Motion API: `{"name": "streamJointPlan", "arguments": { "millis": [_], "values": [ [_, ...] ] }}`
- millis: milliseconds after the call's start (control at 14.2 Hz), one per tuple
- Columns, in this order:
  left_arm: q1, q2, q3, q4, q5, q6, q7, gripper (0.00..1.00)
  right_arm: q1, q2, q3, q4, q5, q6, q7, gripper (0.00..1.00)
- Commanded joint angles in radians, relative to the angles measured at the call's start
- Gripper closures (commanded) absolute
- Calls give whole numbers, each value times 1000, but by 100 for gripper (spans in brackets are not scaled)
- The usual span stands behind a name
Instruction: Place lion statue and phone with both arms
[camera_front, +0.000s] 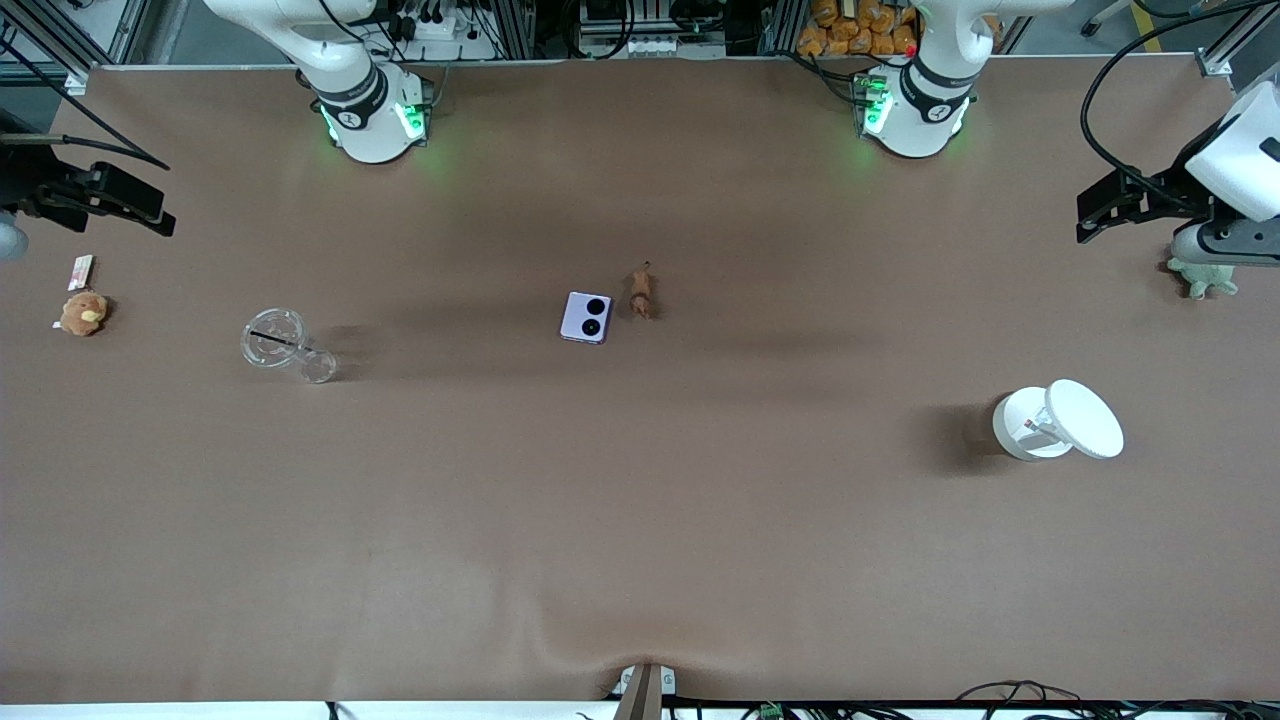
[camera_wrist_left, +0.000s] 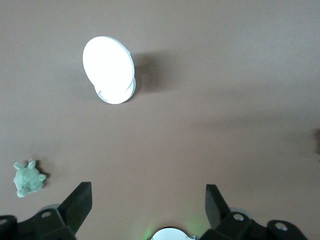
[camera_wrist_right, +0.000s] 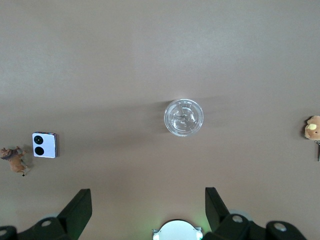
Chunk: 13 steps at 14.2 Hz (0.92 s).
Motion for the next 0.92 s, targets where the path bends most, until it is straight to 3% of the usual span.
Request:
{"name": "streamJointPlan", "arguments": {
  "millis": [0,211,423,563,845],
  "values": [
    [-5,11,-5,22,-15,-5,-46,0,7,-25,-1,-24,-15,4,-9,0],
    [-21,27,-6,20,-66,-11,-92,0,5,-25,-1,-25,-15,3,-9,0],
    [-25,54,-8,22,-248,-9,-291,0,5,-25,-1,-25,-15,3,-9,0],
    [-74,103,-9,24,-323,-6,-386,0,5,-25,-3,-25,-15,1,-9,0],
    [-240,191,-9,24,-333,75,-438,0,5,-25,-1,-25,-15,-4,-9,0]
  ]
}}
